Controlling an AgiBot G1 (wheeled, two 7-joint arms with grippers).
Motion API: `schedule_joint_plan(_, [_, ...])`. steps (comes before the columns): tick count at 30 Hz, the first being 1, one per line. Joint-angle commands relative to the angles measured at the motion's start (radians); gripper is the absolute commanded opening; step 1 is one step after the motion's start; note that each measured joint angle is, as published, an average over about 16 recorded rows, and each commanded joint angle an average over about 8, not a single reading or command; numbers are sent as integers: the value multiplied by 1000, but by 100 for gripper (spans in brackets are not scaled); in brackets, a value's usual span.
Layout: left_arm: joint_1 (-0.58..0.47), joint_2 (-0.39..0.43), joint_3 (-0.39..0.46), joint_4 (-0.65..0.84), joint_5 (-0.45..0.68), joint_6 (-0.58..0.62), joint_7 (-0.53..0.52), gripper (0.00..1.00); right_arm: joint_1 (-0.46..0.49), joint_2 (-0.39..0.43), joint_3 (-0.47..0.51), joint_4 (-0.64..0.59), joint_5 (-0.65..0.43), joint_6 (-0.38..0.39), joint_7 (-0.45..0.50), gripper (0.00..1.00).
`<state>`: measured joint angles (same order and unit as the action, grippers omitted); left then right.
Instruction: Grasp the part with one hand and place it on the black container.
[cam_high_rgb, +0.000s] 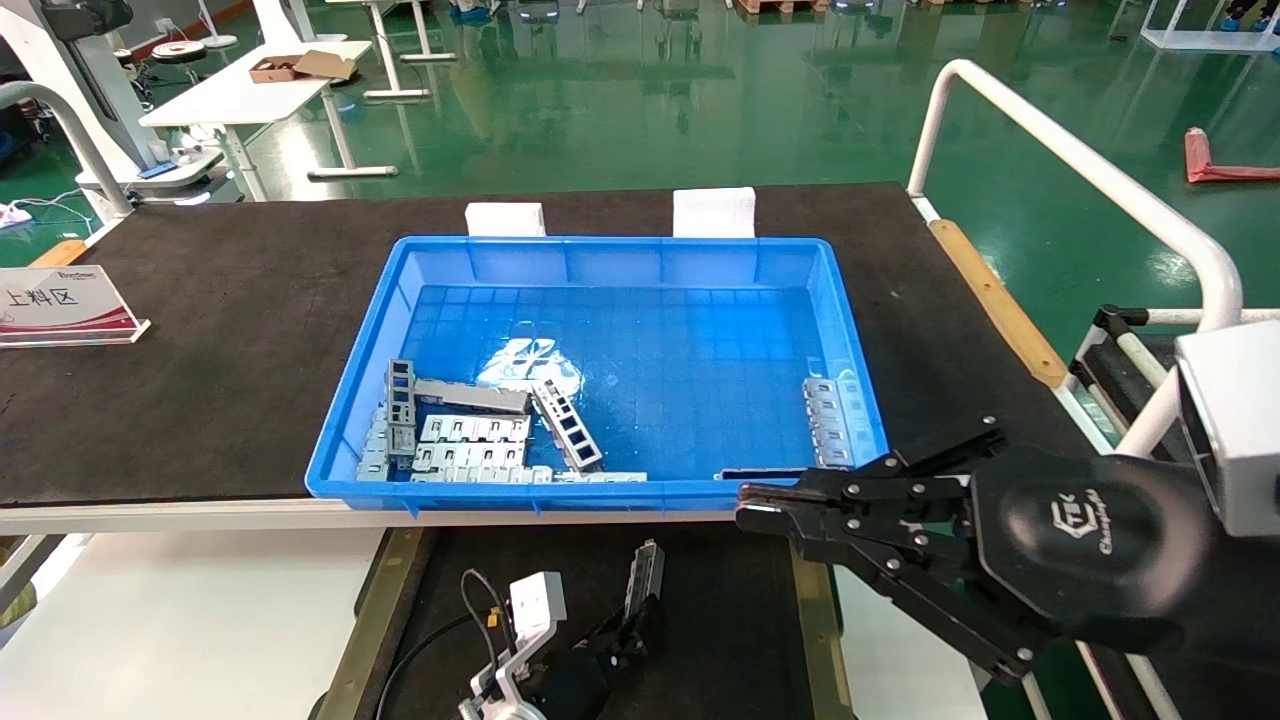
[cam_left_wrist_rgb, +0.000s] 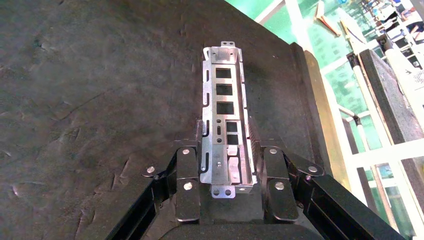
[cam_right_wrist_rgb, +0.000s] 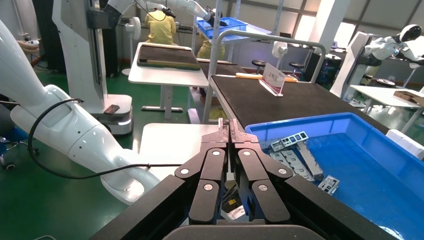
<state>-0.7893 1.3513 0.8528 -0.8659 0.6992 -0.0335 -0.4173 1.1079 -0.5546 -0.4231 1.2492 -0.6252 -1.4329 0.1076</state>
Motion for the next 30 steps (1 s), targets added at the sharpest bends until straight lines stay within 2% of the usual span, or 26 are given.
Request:
schedule_joint_plan(1, [1, 1, 2, 1, -1, -3, -3, 100, 0, 0, 0, 0, 0, 0, 0, 100])
schedule_joint_plan(17, [8, -15, 6, -22, 24, -9, -6, 100, 0, 0, 0, 0, 0, 0, 0, 100])
schedule_joint_plan(30, [85, -140, -80, -178, 111, 138, 92, 100, 0, 0, 0, 0, 0, 0, 0, 100])
